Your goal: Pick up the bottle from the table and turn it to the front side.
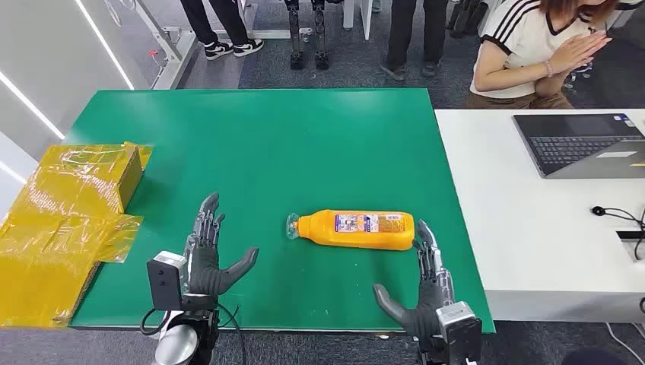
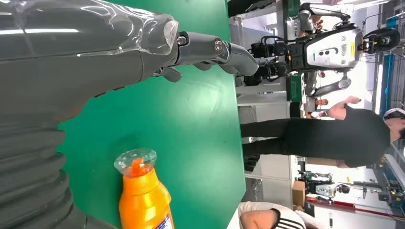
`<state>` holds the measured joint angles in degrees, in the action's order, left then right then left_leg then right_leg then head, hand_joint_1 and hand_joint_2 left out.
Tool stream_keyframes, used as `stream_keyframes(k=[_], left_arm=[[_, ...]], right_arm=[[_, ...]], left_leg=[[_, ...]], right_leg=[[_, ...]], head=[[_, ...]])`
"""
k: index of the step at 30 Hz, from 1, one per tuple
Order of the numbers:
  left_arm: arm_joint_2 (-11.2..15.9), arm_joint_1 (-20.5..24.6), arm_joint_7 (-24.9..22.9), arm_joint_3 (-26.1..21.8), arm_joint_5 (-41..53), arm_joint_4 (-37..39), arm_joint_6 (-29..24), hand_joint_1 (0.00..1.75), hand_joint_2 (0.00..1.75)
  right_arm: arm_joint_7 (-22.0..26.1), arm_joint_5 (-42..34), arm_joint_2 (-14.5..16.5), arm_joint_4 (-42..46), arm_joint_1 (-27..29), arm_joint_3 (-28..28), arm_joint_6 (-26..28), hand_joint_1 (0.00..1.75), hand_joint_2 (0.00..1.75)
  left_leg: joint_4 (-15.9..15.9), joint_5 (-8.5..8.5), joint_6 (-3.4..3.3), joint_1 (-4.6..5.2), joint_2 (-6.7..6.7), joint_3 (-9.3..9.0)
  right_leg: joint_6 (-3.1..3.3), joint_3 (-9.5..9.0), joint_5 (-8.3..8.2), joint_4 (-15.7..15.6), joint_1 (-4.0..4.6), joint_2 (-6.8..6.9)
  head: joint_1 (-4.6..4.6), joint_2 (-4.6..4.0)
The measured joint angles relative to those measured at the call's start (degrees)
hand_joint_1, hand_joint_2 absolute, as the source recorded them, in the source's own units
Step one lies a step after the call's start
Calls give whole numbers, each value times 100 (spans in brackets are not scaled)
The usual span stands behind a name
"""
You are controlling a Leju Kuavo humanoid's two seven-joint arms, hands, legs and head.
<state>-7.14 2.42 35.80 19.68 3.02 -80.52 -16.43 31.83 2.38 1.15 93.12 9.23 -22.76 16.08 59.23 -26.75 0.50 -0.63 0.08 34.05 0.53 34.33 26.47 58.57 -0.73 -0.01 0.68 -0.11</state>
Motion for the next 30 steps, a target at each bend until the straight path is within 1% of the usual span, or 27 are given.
stream_keyframes(k=[4,6,8,10,13,15,19,22,25,30], left_arm=[[10,1,-1,1,-13,0,5,0,175],[19,6,0,2,-13,3,19,0,175],[14,36,0,10,-9,18,40,0,175],[-21,107,-1,37,16,51,57,0,175],[-85,232,-25,118,66,101,97,0,175],[-107,312,-40,169,76,140,129,0,175],[-116,470,-44,204,54,257,198,0,175],[-121,534,-42,206,43,328,244,0,175],[-121,563,-42,207,41,377,263,0,175],[-121,586,-42,207,42,421,291,0,175]], right_arm=[[-4,23,-16,41,27,-31,98,0,175],[-42,197,-36,75,36,-36,199,0,175],[-215,631,-67,88,-29,-31,285,0,175],[-532,1245,-104,15,-242,7,275,0,175],[-1017,2086,-194,-301,-785,113,105,0,175],[-1268,2430,-307,-674,-1257,150,-131,0,175],[-1556,2730,-496,-1840,-2437,85,-697,0,175],[-1597,2792,-534,-2714,-3229,-56,-860,0,175],[-1622,2804,-546,-3212,-3624,-157,-867,0,175],[-1715,2844,-580,-3596,-3866,-286,-928,0,175]], left_leg=[[0,0,0,0,0,0],[0,0,0,0,0,0],[0,0,0,0,-1,1],[0,0,0,0,-4,1],[2,4,-4,1,-8,0],[3,8,-7,1,-10,0],[8,23,-10,1,-13,0],[12,30,-7,0,-7,-1],[11,30,-6,-1,1,1],[8,27,-5,-1,-1,10]], right_leg=[[0,0,0,0,0,0],[0,0,0,0,0,0],[0,0,0,0,0,-2],[0,0,-2,0,0,-5],[-1,-1,-10,0,0,-7],[-3,-1,-20,0,-1,-9],[-4,0,-34,1,-1,-16],[0,1,-36,1,-1,-11],[0,1,-35,2,-1,-4],[-1,10,-33,2,0,-7]], head=[[0,0],[0,0],[0,0],[0,0],[-1,0],[-1,0],[0,0],[0,0],[0,0],[0,0]])
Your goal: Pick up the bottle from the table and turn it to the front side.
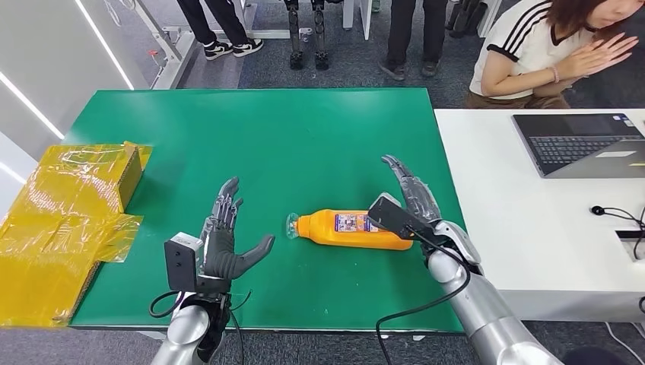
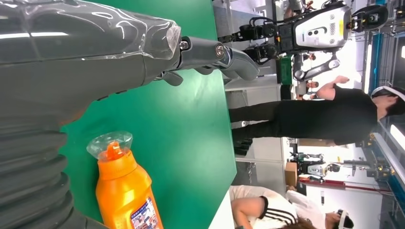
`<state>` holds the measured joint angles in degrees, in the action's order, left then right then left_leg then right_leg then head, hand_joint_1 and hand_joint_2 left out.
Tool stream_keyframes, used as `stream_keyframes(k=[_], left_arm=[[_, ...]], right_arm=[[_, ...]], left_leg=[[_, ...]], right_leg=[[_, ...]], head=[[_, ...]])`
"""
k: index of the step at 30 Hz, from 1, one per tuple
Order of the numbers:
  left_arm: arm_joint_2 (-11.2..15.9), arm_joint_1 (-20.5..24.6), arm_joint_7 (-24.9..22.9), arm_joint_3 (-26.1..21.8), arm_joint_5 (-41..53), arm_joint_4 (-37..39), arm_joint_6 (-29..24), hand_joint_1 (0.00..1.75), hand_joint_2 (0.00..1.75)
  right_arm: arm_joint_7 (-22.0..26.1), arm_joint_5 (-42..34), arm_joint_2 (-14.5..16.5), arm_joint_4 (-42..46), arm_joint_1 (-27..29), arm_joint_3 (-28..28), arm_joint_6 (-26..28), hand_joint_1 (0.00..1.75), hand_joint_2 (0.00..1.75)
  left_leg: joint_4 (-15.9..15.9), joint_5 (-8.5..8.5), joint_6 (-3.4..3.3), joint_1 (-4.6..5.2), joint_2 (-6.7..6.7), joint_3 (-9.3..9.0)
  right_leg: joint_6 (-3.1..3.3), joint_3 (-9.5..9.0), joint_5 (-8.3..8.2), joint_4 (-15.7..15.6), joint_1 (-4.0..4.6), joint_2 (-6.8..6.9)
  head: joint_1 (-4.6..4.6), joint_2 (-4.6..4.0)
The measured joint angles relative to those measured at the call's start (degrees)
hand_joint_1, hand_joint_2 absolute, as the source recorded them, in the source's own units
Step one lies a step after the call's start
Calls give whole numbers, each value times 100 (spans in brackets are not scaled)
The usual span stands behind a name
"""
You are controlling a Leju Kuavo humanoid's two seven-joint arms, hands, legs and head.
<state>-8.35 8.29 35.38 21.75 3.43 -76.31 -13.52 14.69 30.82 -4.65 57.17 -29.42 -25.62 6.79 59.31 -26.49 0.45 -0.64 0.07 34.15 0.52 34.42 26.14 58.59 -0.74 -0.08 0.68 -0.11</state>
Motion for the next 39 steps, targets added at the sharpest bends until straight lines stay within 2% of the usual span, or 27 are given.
stream_keyframes(k=[8,12,17,26,34,39], left_arm=[[9,51,46,0,-1,91,17,0,175],[10,96,67,0,1,178,48,0,175],[23,106,91,13,-48,256,44,0,175],[64,205,-21,110,-349,306,241,0,175],[60,318,-117,176,-499,398,336,0,175],[59,318,-117,181,-514,398,346,0,175]], right_arm=[[-334,199,3,-950,-792,-538,-685,0,175],[-315,56,31,-1470,-1191,-798,-1402,0,175],[-61,-638,78,-1950,-1571,-1056,-2574,0,175],[-567,-761,-89,-2185,-1906,-1968,-3510,0,175],[-935,-447,-256,-2387,-2229,-2856,-3741,0,175],[-990,-374,-295,-2437,-2307,-3156,-3694,0,175]], left_leg=[[1,4,-1,1,1,7],[2,4,-1,2,1,9],[3,4,-1,1,3,9],[4,4,-1,2,2,9],[9,4,-1,1,-1,8],[8,4,-1,1,0,8]], right_leg=[[-1,4,-2,1,0,3],[0,6,-3,1,0,2],[1,8,-2,0,0,3],[0,9,-3,0,-1,2],[-1,8,-5,0,-1,-3],[-1,8,-5,0,0,-2]], head=[[-1,0],[-1,0],[0,0],[-1,0],[0,0],[0,0]])
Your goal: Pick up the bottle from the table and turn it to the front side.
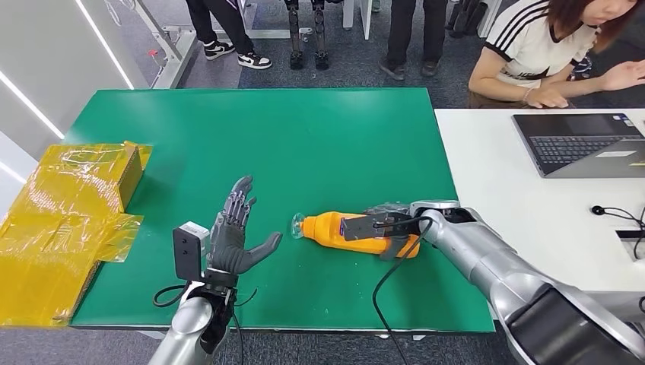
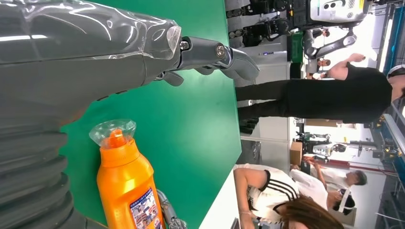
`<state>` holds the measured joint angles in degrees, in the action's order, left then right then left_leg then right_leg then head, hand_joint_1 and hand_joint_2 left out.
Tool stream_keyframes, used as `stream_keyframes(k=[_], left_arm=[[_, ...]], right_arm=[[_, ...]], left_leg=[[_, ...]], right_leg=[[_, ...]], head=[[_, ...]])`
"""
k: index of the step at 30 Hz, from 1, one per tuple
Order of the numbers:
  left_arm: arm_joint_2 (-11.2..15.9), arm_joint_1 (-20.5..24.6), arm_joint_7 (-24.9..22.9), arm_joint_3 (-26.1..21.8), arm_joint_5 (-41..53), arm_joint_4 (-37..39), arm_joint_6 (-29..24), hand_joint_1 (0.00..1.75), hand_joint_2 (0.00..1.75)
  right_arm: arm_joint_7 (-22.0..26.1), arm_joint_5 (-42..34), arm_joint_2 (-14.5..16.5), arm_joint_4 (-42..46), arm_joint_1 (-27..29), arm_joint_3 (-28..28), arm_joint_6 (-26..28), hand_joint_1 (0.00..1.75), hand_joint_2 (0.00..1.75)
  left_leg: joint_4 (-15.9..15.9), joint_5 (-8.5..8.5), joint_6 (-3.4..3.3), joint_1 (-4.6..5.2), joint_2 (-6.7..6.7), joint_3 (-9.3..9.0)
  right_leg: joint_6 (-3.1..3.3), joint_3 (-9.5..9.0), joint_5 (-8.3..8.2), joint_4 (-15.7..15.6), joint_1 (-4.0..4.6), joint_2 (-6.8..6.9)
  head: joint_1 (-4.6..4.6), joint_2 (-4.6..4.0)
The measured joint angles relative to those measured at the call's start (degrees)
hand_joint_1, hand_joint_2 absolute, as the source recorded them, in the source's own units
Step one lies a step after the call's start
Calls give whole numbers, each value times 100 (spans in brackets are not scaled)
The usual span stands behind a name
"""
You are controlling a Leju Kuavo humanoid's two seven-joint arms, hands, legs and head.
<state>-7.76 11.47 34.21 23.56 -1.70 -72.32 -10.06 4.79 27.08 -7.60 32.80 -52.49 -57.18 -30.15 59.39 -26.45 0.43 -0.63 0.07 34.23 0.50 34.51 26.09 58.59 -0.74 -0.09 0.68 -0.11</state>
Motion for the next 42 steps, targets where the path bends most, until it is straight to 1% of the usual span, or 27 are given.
stream_keyframes(k=[5,6,9,10,17,20,25,30,34,36,39,42], left_arm=[[0,-1,-2,3,-1,0,12,0,175],[-1,-1,-4,3,-2,0,18,0,175],[-2,-5,-8,3,-2,0,28,0,175],[-2,-6,-9,3,-2,0,30,0,175],[-6,-7,-11,3,5,0,37,0,175],[-5,-7,-8,1,25,0,47,0,175],[-4,-13,48,-4,53,11,31,0,175],[-2,-32,113,-32,67,20,-7,0,175],[-2,-31,118,-52,77,20,-30,0,175],[-2,-31,120,-54,79,20,-65,0,175],[2,-38,122,-60,86,19,-149,0,175],[14,-84,122,-85,129,-12,-174,0,175]], right_arm=[[-102,42,-33,-27,-32,-173,51,0,175],[-155,72,-40,-29,-39,-230,84,7,175],[-268,149,-73,-27,-48,-390,237,138,175],[-281,153,-88,-26,-48,-431,298,175,175],[-174,-31,-133,-32,20,-511,930,175,175],[-67,-168,-144,-34,104,-502,1273,175,175],[202,-461,-220,24,254,-386,1613,175,175],[475,-704,-358,364,610,-50,2075,175,175],[563,-776,-390,577,819,168,2173,175,175],[681,-862,-394,645,937,297,2222,175,175],[1089,-1141,-402,790,1271,643,2494,175,175],[1638,-1789,-447,1227,1971,1279,3062,175,175]], left_leg=[[0,0,0,0,0,0],[0,0,0,0,0,-1],[1,0,0,0,1,-3],[1,0,0,0,1,-3],[1,0,-1,0,-3,-16],[2,0,-1,0,-2,-18],[2,0,0,-1,-1,-21],[1,-1,-1,-1,-7,-21],[1,-1,-1,-2,-8,-22],[1,-1,-1,-2,-7,-23],[1,-1,-1,-2,-4,-24],[1,-1,-1,-2,16,-15]], right_leg=[[0,-1,0,0,0,0],[0,-2,0,0,0,0],[-1,-5,0,-1,0,1],[-1,-6,0,-1,0,1],[-2,-17,-2,-2,0,-2],[-3,-19,-3,-2,0,-2],[-3,-22,-3,-2,0,-1],[-3,-22,-3,-2,1,-8],[-3,-21,-3,-2,0,-9],[-3,-23,-3,-2,1,-8],[-3,-24,-3,-2,1,-5],[-5,-22,1,-2,2,14]], head=[[0,0],[0,0],[0,0],[0,0],[0,0],[-1,0],[0,0],[-1,0],[-1,0],[-1,0],[-1,0],[-1,0]])
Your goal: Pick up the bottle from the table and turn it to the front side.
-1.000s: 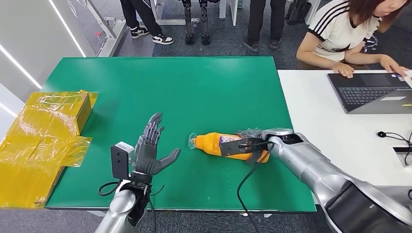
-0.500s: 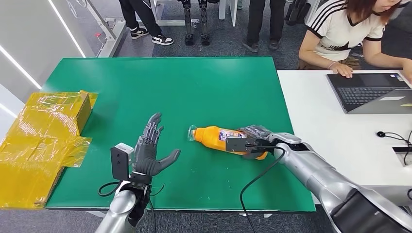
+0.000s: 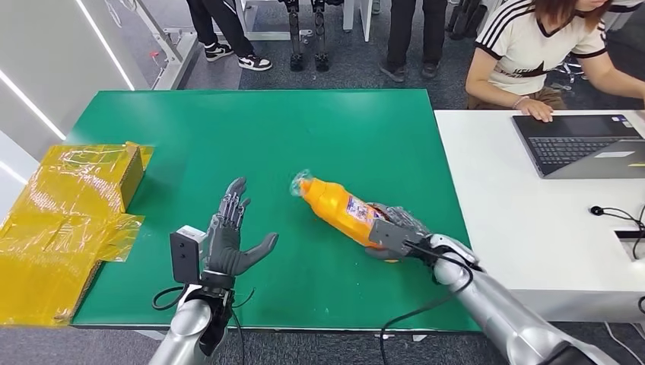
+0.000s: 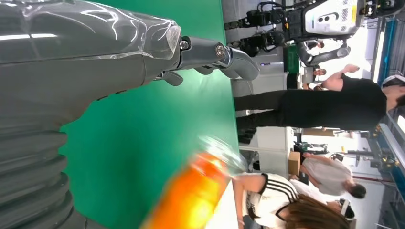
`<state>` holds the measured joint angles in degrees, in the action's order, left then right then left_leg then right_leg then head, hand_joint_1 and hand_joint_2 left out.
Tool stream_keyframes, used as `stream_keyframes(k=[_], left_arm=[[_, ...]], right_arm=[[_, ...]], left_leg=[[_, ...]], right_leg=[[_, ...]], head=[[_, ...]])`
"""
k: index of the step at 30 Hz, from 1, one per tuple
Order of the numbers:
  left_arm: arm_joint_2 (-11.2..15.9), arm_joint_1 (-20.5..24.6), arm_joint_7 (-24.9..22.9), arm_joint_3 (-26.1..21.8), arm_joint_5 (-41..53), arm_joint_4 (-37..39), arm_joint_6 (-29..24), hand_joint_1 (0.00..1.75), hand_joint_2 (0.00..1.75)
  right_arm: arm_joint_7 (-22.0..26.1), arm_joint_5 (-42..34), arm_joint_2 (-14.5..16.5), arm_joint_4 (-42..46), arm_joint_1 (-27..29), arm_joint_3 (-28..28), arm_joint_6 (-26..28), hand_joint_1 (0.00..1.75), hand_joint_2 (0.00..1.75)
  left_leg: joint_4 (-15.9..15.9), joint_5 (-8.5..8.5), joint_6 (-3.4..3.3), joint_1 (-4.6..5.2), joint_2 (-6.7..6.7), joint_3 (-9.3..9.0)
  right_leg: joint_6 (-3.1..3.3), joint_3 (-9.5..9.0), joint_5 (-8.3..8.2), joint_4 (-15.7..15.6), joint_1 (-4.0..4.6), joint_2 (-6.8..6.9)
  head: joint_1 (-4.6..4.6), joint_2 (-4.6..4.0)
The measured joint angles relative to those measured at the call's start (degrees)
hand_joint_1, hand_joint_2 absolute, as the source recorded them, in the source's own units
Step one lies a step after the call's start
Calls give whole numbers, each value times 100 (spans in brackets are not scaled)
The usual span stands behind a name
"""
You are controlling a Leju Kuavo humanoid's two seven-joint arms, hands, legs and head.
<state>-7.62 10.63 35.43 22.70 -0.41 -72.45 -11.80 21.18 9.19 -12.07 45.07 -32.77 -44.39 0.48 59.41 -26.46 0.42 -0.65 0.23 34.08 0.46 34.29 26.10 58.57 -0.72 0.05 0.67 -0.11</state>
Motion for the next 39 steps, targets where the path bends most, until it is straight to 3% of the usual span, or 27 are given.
stream_keyframes(k=[6,10,13,16,20,29,34,39], left_arm=[[51,32,-4,-15,-64,-27,-37,0,175],[97,51,-83,-15,-308,-25,174,0,175],[118,82,-144,-15,-450,-10,441,0,175],[111,272,-373,-10,-700,52,899,0,175],[-17,855,-876,41,-1081,218,1609,0,175],[-272,1904,-1464,226,-1661,470,2363,0,175],[-284,2315,-1676,239,-1800,491,2498,0,175],[-170,2622,-1650,238,-1540,622,2365,0,175]], right_arm=[[725,-1089,90,1707,1882,1877,1360,175,175],[1116,-1462,409,2596,2729,2673,1680,175,175],[1192,-1677,704,2994,2995,3023,1663,175,175],[1231,-1697,951,3098,2932,3134,1523,175,175],[1276,-1617,1304,2858,2394,3067,1314,175,175],[1046,-1348,1955,2150,1323,2554,813,175,175],[964,-1237,2245,1716,1024,2057,565,175,175],[921,-1060,2323,1421,846,1622,549,175,175]], left_leg=[[-2,-4,-2,1,69,33],[-3,-13,-7,1,47,35],[-3,-13,-7,1,35,34],[-3,-4,-2,1,34,35],[-3,13,-3,1,21,36],[-2,25,-3,1,11,36],[-5,25,-3,0,12,38],[-6,25,-3,0,11,39]], right_leg=[[-16,4,24,0,-1,65],[-16,14,26,0,-2,43],[-15,22,26,1,-2,31],[-10,24,19,3,-1,29],[-4,27,-1,4,-2,19],[-2,31,-14,7,-1,9],[0,34,-13,8,0,11],[0,34,-13,8,0,10]], head=[[-1,0],[1,0],[2,0],[1,0],[1,0],[1,0],[1,0],[1,0]])
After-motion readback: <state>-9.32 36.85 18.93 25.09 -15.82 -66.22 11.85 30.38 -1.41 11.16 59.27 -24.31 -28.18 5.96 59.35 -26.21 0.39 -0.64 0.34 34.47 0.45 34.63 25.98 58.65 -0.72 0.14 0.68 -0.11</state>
